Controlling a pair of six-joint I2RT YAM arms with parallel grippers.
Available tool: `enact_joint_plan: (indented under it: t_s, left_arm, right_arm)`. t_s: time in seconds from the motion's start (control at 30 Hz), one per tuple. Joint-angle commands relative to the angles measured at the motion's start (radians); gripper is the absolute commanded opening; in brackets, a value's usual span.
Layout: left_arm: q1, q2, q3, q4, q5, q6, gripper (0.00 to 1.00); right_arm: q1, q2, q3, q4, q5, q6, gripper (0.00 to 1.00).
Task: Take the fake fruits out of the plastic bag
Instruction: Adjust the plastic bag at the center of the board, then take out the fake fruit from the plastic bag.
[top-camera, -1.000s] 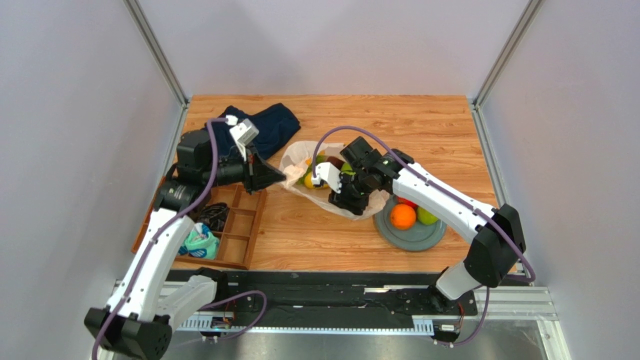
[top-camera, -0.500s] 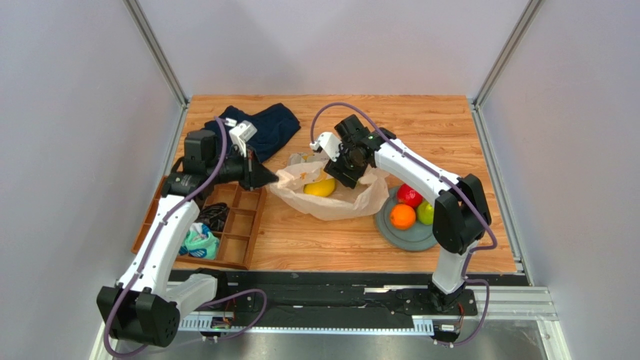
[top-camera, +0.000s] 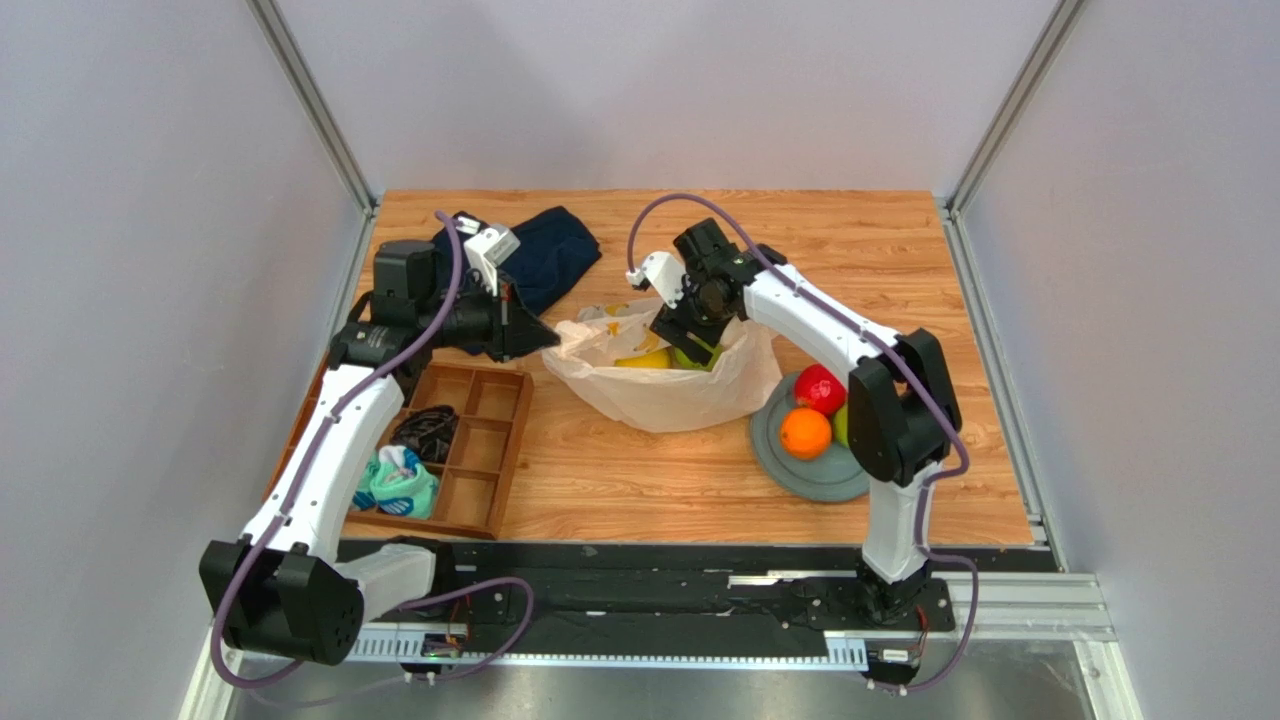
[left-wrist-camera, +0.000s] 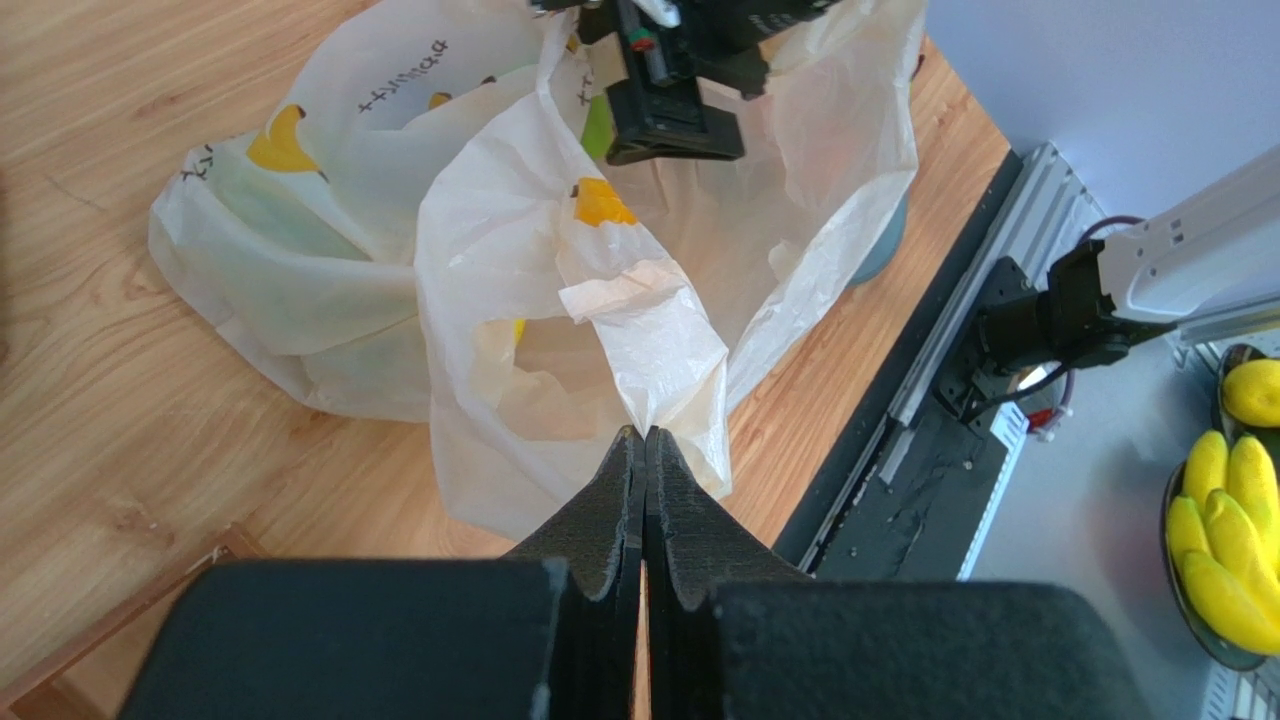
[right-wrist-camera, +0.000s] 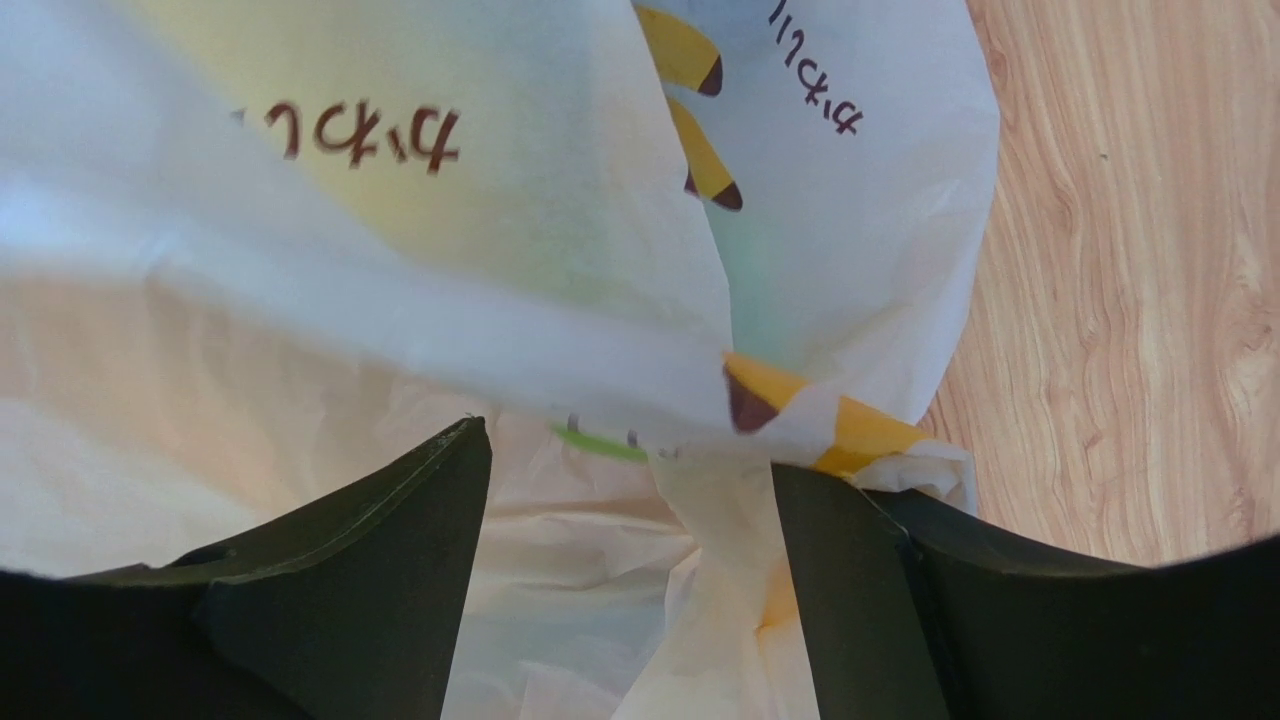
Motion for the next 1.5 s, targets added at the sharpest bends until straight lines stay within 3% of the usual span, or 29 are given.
enact_joint_plan:
  t_s: [0.0,0.17,0.23,0.37,0.5,0.57,0.7,0.77,0.93,1.07,1.27,1.47]
  left_arm:
    - [0.002,-0.036,0.025,0.062,0.03,-0.039,0.0]
    - [0.004,-0.015,0.094,0.213,0.032,-0.227,0.0]
    - [0.002,0.029,0.155,0.273,0.05,-0.267,0.0]
    - [-0.025,0.076,0.239,0.327,0.073,-0.327,0.0]
    - [-0.071,0.086,0.259,0.341,0.093,-0.321,0.0]
    - [-0.078,0.077,0.235,0.323,0.099,-0.298,0.0]
    - [-0.078,0.039,0.181,0.208,0.079,-0.188,0.0]
    - [-0.078,0.007,0.148,0.104,0.065,-0.096,0.0]
    - [-0.078,-0.082,0.007,0.001,0.052,0.013,0.0]
    - [-0.078,-0.101,-0.047,0.011,0.045,0.013,0.0]
    - [-0.079,-0.053,-0.029,0.082,0.068,-0.034,0.0]
    - [-0.081,-0.036,-0.007,0.097,0.07,-0.034,0.0]
  right_arm:
    - [0.005,-0.228,-0.072,0.03,-0.108,-0.05,0.72]
    - [0.011,-0.414,-0.227,0.035,-0.304,-0.096,0.64]
    - [0.013,-0.455,-0.29,0.061,-0.359,-0.103,0.57]
    - [0.03,-0.39,-0.251,0.033,-0.424,-0.108,0.47]
    - [0.036,-0.253,-0.133,0.023,-0.361,-0.094,0.42]
    - [0.036,-0.181,-0.063,0.027,-0.285,-0.073,0.43]
    - [0.036,-0.106,-0.013,0.026,-0.166,-0.087,0.61]
    - [0.034,-0.107,-0.021,-0.017,-0.107,-0.1,0.63]
    - [0.036,-0.328,-0.32,0.004,-0.067,-0.096,0.7]
    - [0.04,-0.411,-0.406,0.044,-0.094,-0.08,0.71]
    - [0.048,-0.305,-0.276,0.076,-0.136,-0.062,0.7]
    - [0.043,-0.112,-0.104,0.013,-0.073,-0.021,0.79]
